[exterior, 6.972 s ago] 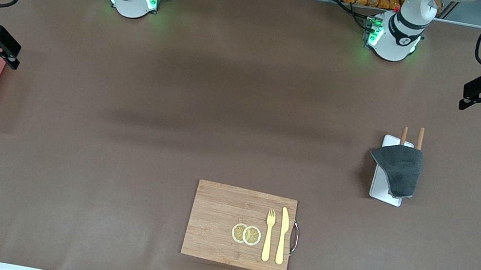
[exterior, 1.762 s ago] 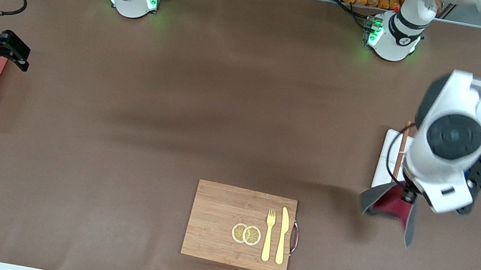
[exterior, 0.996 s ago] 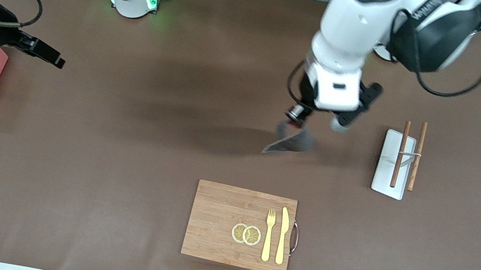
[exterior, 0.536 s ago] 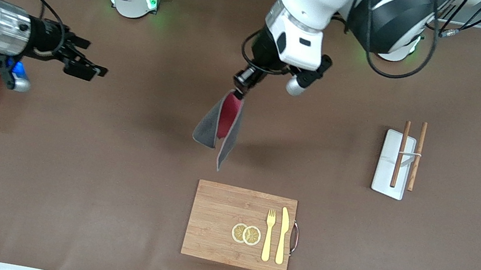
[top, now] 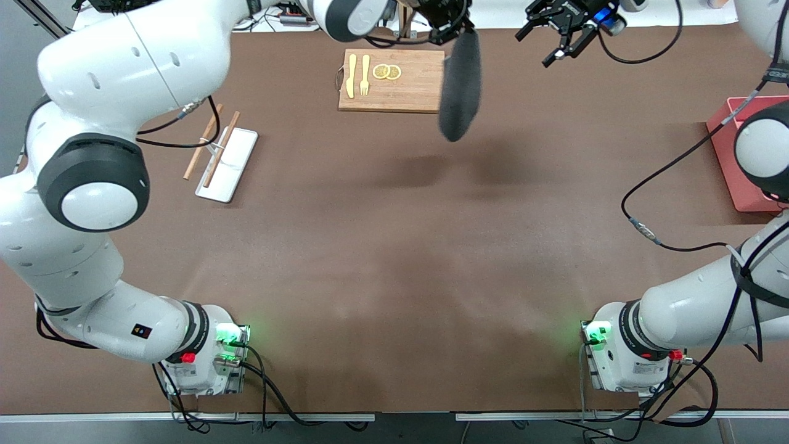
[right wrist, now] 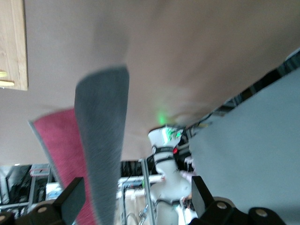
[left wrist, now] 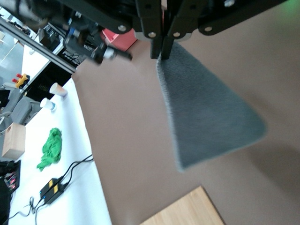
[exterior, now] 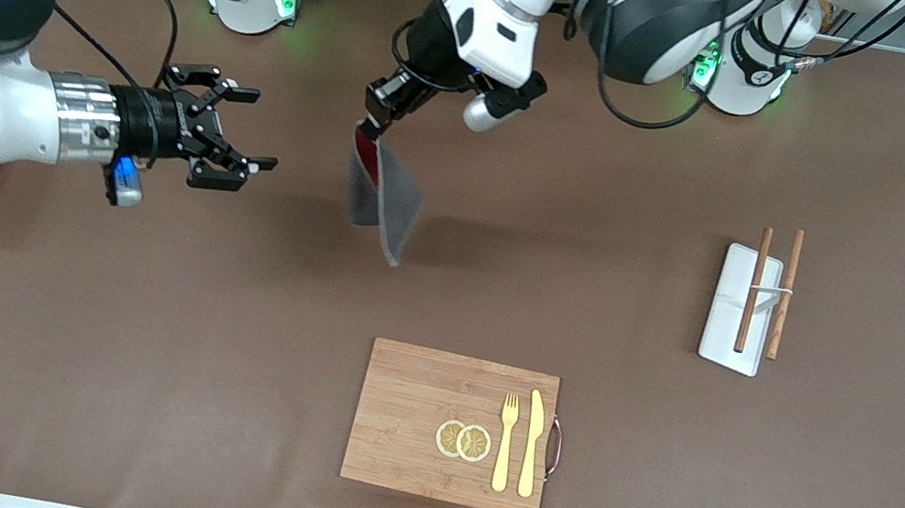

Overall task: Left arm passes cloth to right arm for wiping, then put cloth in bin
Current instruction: 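Carry the cloth toward the middle while the right gripper reaches toward it, then close the right gripper on the hanging cloth below the left gripper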

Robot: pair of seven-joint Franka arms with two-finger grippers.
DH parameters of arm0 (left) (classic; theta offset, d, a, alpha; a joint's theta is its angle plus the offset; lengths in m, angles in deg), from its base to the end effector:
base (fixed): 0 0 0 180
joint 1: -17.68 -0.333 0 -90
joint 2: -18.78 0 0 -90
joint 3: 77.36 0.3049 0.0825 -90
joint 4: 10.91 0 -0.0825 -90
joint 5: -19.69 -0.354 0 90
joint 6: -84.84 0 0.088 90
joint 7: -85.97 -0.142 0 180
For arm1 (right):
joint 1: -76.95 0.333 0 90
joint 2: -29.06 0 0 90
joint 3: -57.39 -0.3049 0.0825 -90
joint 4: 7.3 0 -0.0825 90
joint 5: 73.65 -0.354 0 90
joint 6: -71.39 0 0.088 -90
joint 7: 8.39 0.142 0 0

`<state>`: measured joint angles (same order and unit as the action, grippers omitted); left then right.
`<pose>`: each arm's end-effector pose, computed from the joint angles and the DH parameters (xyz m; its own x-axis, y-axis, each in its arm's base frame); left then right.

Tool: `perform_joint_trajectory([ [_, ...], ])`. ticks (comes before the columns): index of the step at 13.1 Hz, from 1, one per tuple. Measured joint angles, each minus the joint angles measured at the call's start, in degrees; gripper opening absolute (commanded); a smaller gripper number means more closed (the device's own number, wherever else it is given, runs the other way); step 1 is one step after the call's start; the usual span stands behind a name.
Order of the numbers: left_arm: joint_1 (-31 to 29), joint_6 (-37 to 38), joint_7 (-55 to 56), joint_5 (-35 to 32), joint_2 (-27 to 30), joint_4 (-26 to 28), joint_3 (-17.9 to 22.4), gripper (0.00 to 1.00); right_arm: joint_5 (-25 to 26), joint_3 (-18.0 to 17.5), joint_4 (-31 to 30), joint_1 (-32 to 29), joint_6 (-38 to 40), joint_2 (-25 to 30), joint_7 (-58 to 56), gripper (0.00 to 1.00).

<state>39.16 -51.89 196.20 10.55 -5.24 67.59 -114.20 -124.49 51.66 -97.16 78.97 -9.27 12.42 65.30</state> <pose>0.4444 -0.5440 0.5600 0.6230 0.7229 -0.2989 0.7296 -0.3992 0.5553 0.5425 0.1883 0.4726 0.1184 -0.5362 -0.8358 -0.8945 -0.4229 0.1446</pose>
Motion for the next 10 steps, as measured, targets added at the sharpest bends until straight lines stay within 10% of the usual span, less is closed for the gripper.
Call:
perform_joint_trajectory([
  [4, 1.5, -0.8, 0.1, 0.0, -1.1, 0.0, 0.0, 0.0, -2.3, -0.2, -0.3, 5.3, -7.5, -2.2, 3.9, 1.0],
  [10, 1.4, -1.3, 0.1, 0.0, -1.2, 0.0, 0.3, 0.0, -2.3, -0.3, -3.2, 13.5, -16.7, -2.4, 4.7, 0.0],
])
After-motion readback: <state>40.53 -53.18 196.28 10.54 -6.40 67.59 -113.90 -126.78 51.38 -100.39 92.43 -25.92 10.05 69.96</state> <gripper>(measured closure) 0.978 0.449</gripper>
